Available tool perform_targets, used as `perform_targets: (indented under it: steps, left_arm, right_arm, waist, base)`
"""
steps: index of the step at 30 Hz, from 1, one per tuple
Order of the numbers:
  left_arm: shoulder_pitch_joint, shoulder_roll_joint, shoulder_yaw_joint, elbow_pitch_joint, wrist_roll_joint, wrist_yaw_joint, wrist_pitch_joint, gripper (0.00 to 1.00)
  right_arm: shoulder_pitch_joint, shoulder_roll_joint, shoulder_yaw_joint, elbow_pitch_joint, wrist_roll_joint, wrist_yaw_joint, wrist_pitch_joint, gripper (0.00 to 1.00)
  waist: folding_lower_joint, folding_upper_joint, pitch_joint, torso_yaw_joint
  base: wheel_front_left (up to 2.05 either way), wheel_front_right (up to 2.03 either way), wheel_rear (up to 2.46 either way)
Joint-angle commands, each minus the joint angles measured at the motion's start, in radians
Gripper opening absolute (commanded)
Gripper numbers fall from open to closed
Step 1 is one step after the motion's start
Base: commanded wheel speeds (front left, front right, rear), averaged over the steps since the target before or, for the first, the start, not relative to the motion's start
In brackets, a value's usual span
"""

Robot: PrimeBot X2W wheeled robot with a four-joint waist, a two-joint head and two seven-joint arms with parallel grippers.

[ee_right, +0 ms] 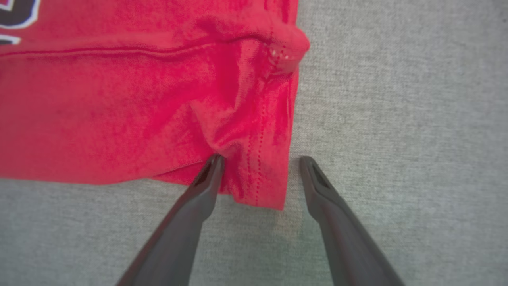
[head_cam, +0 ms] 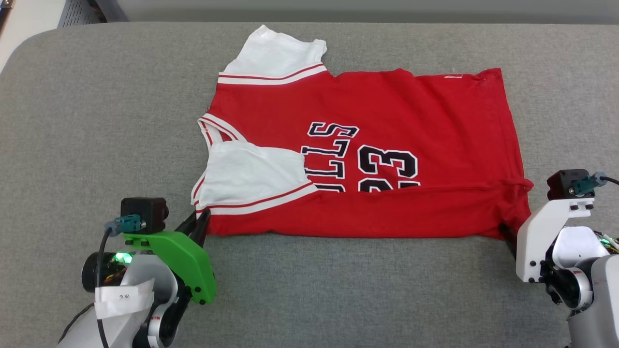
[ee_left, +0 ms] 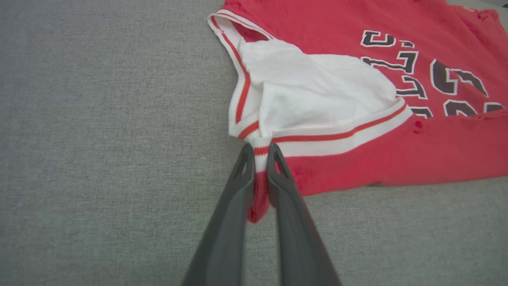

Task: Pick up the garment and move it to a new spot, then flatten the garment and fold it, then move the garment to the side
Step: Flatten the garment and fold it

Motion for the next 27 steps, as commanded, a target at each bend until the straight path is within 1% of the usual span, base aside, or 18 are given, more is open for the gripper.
perform_targets:
  steps: [1, 3, 4, 5, 6, 7, 10, 17, 27]
  left_arm:
    - [-0.021, -0.004, -0.003, 0.004, 0.008, -0.004, -0.003, 0.0]
    - [-0.022, -0.006, -0.006, 0.01, 0.006, -0.009, -0.004, 0.0]
    - [-0.023, -0.006, -0.007, 0.012, 0.006, -0.01, -0.004, 0.0]
    - [-0.024, -0.007, -0.007, 0.015, 0.005, -0.012, -0.004, 0.0]
    - [-0.024, -0.008, -0.008, 0.017, 0.004, -0.013, -0.004, 0.0]
    - [-0.023, -0.008, -0.009, 0.021, 0.002, -0.015, -0.003, 0.0]
    - [-0.02, -0.006, -0.01, 0.034, -0.004, -0.019, -0.001, 0.0]
    - [0.0, -0.001, -0.017, 0.069, -0.019, -0.029, 0.01, 0.0]
    - [0.07, 0.025, -0.042, 0.08, -0.043, -0.032, 0.051, 0.0]
  right_arm:
    - [-0.004, 0.005, 0.007, 0.027, -0.004, -0.001, -0.001, 1.0]
    - [-0.002, 0.003, 0.014, 0.044, -0.001, -0.001, 0.002, 1.0]
    - [-0.001, 0.003, 0.018, 0.051, 0.001, -0.001, 0.005, 0.78]
    - [-0.001, 0.002, 0.023, 0.06, 0.005, -0.001, 0.008, 0.42]
    - [-0.002, 0.001, 0.028, 0.066, 0.01, -0.001, 0.009, 0.16]
    - [-0.003, -0.001, 0.033, 0.072, 0.015, -0.001, 0.009, 0.0]
    - [-0.004, -0.01, 0.044, 0.084, 0.026, -0.001, 0.006, 0.0]
    - [0.006, -0.054, 0.051, 0.084, 0.049, -0.001, -0.004, 0.0]
    - [0.096, -0.129, 0.047, 0.014, 0.107, -0.001, 0.042, 0.0]
  waist:
    - [0.0, 0.0, 0.005, 0.005]
    - [0.0, 0.0, 0.007, 0.006]
    - [0.0, 0.0, 0.007, 0.006]
    - [0.0, 0.0, 0.007, 0.006]
    - [0.0, 0.0, 0.007, 0.006]
    - [0.0, 0.0, 0.006, 0.005]
    - [0.0, 0.0, 0.0, 0.003]
    - [0.0, 0.0, -0.046, -0.004]
    - [0.0, 0.0, -0.135, -0.009]
  base:
    - [0.0, 0.0, 0.0]
    - [0.0, 0.0, 0.0]
    - [0.0, 0.0, 0.0]
    - [0.0, 0.0, 0.0]
    - [0.0, 0.0, 0.0]
    - [0.0, 0.0, 0.0]
    - [0.0, 0.0, 0.0]
    - [0.0, 0.0, 0.0]
    - [0.0, 0.0, 0.0]
